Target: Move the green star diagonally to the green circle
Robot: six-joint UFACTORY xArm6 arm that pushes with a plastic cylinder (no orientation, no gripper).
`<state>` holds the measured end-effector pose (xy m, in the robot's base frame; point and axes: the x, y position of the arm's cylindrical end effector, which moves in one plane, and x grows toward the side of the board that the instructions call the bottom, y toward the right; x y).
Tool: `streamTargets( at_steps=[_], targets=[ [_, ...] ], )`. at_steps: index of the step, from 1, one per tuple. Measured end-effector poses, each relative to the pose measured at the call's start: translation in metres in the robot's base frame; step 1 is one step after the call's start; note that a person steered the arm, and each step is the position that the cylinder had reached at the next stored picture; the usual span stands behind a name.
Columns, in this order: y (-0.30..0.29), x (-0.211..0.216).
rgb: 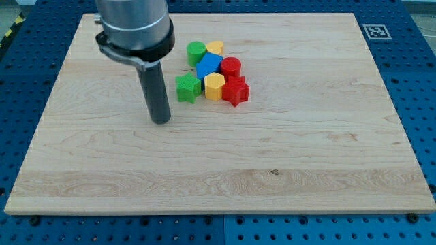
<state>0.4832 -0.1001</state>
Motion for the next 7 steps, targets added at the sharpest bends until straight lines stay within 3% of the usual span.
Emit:
streamTargets(
  at_steps=[2, 4, 7],
  targets=[
    [0.025, 0.019],
    [0.048, -0.026],
    [0.018, -0.087]
  ],
)
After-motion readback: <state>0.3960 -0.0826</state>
